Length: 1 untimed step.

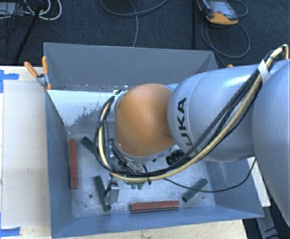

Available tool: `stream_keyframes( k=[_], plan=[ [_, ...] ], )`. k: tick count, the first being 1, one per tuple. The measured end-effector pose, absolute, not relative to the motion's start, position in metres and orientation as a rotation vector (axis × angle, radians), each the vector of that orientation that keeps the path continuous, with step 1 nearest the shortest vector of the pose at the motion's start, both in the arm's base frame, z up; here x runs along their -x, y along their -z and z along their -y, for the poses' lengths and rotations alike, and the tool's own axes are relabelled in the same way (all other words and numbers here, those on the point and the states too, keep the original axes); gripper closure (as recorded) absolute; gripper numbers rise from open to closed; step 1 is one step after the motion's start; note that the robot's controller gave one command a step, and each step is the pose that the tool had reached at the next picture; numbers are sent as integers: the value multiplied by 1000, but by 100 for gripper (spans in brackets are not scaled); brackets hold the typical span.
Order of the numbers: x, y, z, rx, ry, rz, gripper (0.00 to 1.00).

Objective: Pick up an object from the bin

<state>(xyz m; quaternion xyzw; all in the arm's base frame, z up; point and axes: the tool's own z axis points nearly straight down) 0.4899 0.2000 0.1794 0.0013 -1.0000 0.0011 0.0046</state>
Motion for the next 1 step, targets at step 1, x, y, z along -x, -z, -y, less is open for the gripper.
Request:
stream_keyframes(
  k=[1],
  plan=[
    [-490,-70,-199,-601,1,3087,0]
  ],
)
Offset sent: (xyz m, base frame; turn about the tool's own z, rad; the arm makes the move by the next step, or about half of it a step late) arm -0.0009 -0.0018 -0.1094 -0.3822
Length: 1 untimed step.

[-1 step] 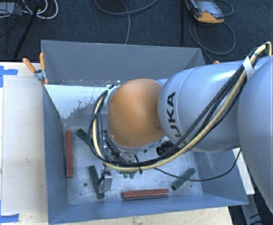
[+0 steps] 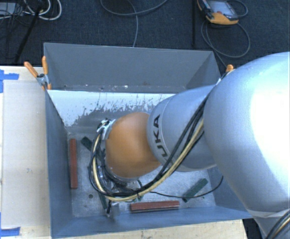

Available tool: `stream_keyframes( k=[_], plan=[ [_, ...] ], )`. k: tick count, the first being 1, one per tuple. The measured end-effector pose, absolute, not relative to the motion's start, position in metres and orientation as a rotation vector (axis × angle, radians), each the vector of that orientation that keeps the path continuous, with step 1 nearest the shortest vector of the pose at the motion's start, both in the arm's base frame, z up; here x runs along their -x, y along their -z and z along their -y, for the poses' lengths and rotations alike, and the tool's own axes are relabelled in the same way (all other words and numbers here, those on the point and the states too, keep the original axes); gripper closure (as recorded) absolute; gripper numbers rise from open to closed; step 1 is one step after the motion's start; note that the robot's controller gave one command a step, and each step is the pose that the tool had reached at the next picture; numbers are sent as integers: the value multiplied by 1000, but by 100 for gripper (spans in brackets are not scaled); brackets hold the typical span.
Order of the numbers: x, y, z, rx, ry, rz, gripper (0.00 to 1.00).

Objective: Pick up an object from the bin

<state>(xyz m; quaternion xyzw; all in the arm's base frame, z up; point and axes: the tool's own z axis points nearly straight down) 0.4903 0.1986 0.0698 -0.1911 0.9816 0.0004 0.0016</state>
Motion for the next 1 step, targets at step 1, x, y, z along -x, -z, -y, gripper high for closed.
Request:
stream_keyframes(
  k=[1],
  plan=[
    [-482,-100,-248,325,-3,-3124,0]
  ],
)
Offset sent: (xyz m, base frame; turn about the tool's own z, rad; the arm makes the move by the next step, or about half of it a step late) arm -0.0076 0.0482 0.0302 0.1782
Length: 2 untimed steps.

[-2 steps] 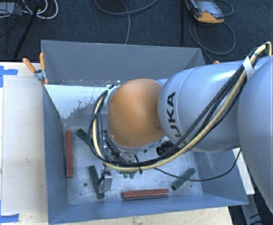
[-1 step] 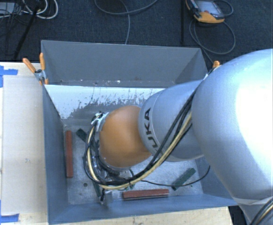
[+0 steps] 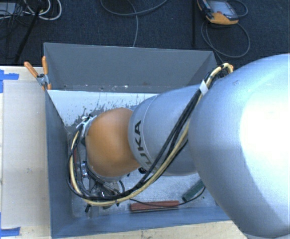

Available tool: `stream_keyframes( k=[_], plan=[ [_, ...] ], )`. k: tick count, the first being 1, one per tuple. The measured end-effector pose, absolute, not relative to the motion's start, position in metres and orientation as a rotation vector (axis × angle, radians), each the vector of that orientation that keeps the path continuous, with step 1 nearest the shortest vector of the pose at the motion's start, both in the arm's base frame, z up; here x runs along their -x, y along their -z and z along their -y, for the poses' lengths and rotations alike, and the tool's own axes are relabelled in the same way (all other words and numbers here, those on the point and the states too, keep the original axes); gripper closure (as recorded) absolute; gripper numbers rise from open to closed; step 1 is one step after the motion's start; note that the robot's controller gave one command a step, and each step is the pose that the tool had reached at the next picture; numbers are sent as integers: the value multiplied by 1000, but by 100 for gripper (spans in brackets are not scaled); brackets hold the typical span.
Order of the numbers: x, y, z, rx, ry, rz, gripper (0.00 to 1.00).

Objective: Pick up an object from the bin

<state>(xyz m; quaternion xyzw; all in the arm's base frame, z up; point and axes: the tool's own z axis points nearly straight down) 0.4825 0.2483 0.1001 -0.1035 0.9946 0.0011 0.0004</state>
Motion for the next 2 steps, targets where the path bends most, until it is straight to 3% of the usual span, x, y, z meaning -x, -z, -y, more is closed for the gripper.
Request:
stream_keyframes(
  k=[1,2],
  plan=[
    [-503,-99,-231,1663,-1,-2665,0],
    [-482,-68,-217,2221,-4,-2228,0]
  ],
)
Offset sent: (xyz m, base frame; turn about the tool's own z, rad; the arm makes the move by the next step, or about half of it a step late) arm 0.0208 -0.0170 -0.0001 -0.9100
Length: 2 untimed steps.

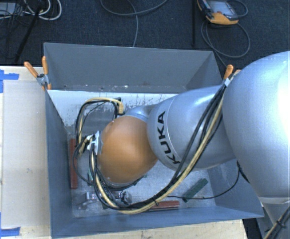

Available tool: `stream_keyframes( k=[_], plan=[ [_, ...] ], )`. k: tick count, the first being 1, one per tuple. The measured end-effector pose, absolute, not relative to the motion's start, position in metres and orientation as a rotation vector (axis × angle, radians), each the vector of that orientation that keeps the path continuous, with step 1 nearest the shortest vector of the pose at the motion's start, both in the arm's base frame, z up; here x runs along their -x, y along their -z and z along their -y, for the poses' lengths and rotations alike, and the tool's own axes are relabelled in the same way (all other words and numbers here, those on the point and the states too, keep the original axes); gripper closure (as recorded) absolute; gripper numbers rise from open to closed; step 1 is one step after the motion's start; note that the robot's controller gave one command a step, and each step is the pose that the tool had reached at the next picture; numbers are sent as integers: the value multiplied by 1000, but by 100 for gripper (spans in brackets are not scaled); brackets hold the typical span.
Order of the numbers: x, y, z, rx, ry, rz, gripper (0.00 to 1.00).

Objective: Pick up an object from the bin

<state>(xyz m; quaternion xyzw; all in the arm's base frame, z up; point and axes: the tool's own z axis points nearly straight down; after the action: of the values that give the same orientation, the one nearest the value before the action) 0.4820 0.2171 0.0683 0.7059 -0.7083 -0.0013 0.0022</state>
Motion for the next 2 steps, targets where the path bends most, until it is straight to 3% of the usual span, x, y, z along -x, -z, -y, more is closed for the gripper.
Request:
stream_keyframes(
  k=[1,2],
  plan=[
    [-481,-68,-218,-2210,4,2230,0],
    [-481,-68,-218,-2208,4,2232,100]
  ],
)
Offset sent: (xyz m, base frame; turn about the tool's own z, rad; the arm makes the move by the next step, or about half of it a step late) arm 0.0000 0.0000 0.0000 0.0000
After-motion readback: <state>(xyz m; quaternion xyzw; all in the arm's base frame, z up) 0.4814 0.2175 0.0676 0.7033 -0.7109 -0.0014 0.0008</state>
